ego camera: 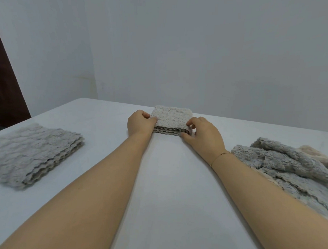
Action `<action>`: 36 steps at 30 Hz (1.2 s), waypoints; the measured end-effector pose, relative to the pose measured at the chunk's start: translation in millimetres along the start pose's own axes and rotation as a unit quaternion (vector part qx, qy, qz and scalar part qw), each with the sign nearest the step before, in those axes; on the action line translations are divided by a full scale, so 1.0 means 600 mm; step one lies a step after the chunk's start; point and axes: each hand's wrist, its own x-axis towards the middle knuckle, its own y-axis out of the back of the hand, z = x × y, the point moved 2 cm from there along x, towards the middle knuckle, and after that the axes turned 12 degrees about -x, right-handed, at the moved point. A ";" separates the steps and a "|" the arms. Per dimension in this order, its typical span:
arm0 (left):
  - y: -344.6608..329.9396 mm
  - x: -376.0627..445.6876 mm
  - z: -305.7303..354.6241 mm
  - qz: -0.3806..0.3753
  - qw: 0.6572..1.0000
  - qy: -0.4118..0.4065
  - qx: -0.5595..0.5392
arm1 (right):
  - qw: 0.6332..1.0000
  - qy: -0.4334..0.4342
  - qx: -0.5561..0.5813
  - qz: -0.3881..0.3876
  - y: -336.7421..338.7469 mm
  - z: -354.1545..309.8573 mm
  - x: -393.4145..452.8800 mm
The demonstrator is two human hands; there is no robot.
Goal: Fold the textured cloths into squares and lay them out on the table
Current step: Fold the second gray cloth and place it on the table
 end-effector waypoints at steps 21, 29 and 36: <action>0.001 0.001 -0.001 -0.002 1.000 -0.014 -0.008 | 0.997 -0.058 -0.046 -0.018 0.003 0.003 0.008; 0.005 -0.004 0.003 0.002 1.000 -0.012 -0.018 | 0.997 -0.070 -0.022 -0.024 0.011 0.002 -0.003; 0.004 -0.010 0.009 -0.040 0.999 -0.031 -0.017 | 0.996 -0.019 0.091 0.015 0.016 0.007 0.001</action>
